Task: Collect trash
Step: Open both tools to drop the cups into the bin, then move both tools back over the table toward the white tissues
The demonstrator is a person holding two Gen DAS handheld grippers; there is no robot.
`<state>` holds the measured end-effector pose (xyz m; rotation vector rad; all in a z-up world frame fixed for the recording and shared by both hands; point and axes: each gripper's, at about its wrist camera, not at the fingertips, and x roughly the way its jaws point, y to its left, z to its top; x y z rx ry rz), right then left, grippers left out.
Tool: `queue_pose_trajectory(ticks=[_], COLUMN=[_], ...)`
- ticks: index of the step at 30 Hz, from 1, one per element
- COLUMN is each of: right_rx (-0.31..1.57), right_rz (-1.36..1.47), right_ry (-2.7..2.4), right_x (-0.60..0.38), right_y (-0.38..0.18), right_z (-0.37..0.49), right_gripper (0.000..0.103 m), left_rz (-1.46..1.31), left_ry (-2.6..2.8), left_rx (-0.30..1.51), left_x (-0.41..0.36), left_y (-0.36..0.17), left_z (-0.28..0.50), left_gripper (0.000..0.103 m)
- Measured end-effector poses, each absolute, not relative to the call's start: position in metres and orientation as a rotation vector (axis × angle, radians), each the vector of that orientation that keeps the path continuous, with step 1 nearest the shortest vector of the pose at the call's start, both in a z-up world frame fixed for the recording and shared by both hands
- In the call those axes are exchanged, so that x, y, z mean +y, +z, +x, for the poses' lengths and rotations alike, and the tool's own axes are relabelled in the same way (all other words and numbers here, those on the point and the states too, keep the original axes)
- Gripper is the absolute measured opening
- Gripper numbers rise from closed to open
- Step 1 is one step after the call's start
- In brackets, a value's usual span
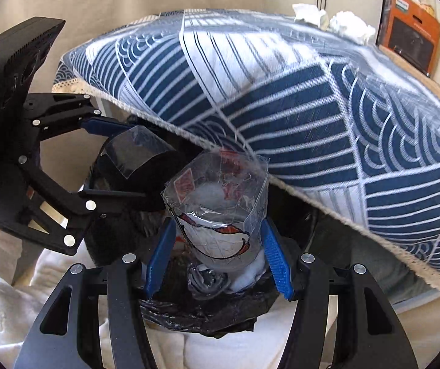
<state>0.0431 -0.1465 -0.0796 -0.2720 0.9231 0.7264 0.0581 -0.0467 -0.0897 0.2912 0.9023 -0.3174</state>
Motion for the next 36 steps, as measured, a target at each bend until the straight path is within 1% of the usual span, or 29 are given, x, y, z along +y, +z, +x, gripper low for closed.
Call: queue_pose_trajectory(ticks=[7, 10, 11, 12, 13, 14, 20, 36], right_rx=[0.958, 0.965, 0.961, 0.953, 0.937, 0.909, 0.846, 0.848], right_rz=[-0.286, -0.277, -0.266, -0.251, -0.237, -0.223, -0.222, -0.267], right_ry=[0.732, 0.727, 0.728, 0.728, 0.727, 0.726, 0.699, 0.673], right_x=[-0.141, -0.14, -0.139, -0.142, -0.144, -0.149, -0.163, -0.178], right_y=[-0.096, -0.098, -0.097, -0.095, -0.092, -0.086, -0.068, -0.06], right_z=[0.051, 0.056, 0.059, 0.061, 0.062, 0.061, 0.06, 0.049], right_gripper=[0.054, 0.057, 0.065, 0.072, 0.083, 0.086, 0.088, 0.089], left_rz=[0.309, 0.323, 0.33, 0.333, 0.334, 0.332, 0.317, 0.266], left_ry=[-0.332, -0.326, -0.324, -0.323, -0.318, -0.315, -0.321, -0.282], left_rx=[0.944, 0.952, 0.943, 0.934, 0.909, 0.881, 0.829, 0.81], left_x=[-0.048, -0.048, -0.047, -0.047, -0.045, -0.043, -0.031, -0.012], left_y=[-0.105, -0.11, -0.11, -0.11, -0.107, -0.104, -0.093, -0.077], left_z=[0.061, 0.061, 0.06, 0.058, 0.055, 0.052, 0.044, 0.042], left_gripper=[0.072, 0.074, 0.08, 0.089, 0.094, 0.097, 0.097, 0.097])
